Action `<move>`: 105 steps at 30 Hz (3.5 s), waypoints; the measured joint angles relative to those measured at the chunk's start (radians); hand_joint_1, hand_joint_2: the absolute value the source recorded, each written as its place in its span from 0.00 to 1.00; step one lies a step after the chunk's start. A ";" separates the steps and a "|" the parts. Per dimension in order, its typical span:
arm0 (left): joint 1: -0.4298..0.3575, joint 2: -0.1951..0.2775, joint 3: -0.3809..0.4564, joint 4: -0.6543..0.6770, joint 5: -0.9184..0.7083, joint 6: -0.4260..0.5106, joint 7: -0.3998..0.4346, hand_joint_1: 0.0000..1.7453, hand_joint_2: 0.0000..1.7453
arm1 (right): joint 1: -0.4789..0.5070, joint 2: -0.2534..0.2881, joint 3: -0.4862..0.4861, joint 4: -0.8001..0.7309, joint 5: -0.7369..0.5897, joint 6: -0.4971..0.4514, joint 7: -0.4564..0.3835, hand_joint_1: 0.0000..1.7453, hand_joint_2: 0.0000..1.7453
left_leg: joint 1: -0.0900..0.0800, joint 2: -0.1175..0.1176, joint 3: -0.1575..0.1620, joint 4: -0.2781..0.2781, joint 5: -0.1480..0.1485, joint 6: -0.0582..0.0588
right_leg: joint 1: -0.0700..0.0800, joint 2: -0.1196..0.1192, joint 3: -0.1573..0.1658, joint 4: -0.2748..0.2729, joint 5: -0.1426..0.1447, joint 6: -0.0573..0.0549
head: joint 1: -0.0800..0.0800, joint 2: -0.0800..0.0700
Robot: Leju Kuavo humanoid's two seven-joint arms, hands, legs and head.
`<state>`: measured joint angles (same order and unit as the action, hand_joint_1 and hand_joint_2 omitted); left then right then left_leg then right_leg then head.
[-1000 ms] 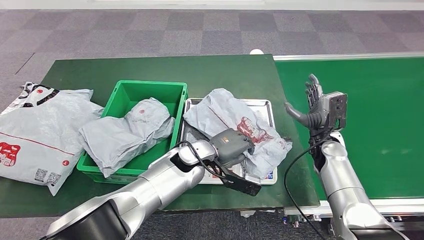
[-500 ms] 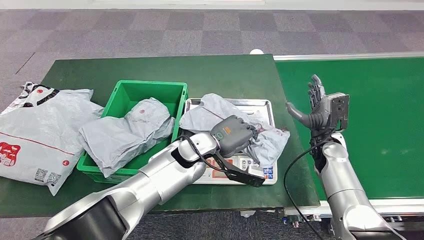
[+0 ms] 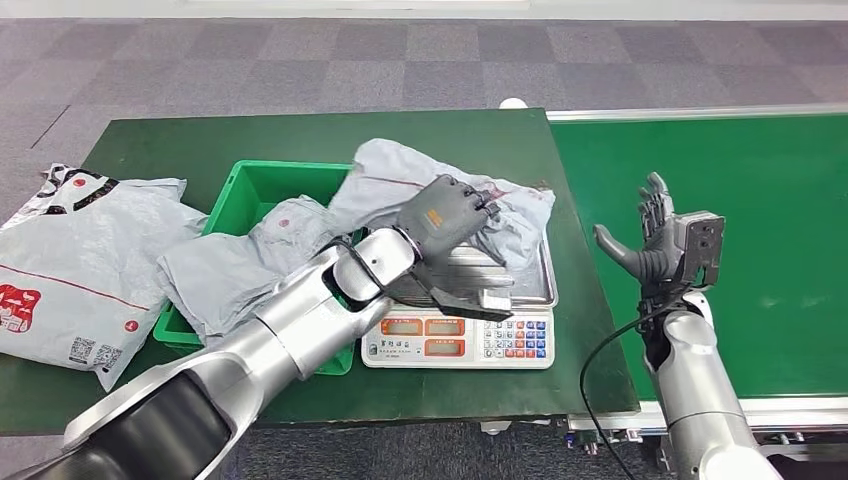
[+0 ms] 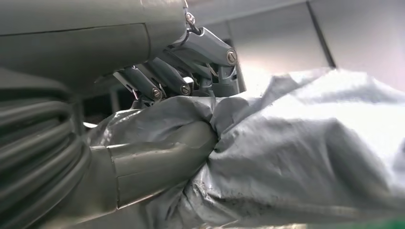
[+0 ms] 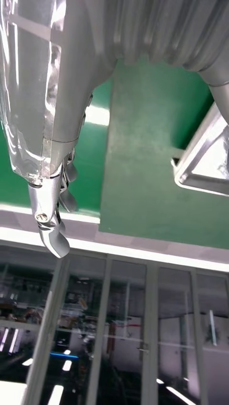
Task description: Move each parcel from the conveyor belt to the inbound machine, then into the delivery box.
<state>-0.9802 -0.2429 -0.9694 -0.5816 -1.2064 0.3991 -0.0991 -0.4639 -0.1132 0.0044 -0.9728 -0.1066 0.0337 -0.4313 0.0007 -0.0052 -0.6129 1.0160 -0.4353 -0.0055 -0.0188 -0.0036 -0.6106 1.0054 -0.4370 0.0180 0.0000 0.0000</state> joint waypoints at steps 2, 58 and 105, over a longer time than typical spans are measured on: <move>-0.007 0.011 0.030 -0.004 -0.028 0.009 0.007 1.00 1.00 | 0.021 -0.002 -0.020 -0.024 0.007 0.000 0.008 0.00 1.00 | 0.000 0.000 0.000 0.000 0.000 0.000 | 0.000 0.000 0.000 0.000 0.000 0.000 | 0.000 0.000; 0.280 0.191 0.604 -0.109 -0.011 -0.077 0.054 0.00 1.00 | 0.322 -0.004 -0.212 -0.347 0.055 0.053 0.046 0.00 1.00 | 0.000 0.000 0.000 -0.001 0.000 -0.001 | 0.000 0.001 0.000 0.000 -0.001 -0.001 | 0.000 0.000; 0.264 0.020 0.746 -0.209 1.146 -0.500 -0.244 0.00 1.00 | 0.148 0.033 -0.132 -0.222 0.174 0.005 0.049 0.00 1.00 | 0.000 0.000 0.000 0.000 0.000 0.000 | 0.000 0.000 0.000 0.000 0.000 0.000 | 0.000 0.000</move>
<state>-0.7160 -0.2225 -0.2238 -0.7910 -0.0609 -0.1007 -0.3434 -0.3161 -0.0800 -0.1272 -1.1951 0.0677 0.0388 -0.3823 0.0005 -0.0051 -0.6129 1.0155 -0.4352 -0.0058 -0.0191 -0.0032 -0.6102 1.0051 -0.4370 0.0180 0.0000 0.0000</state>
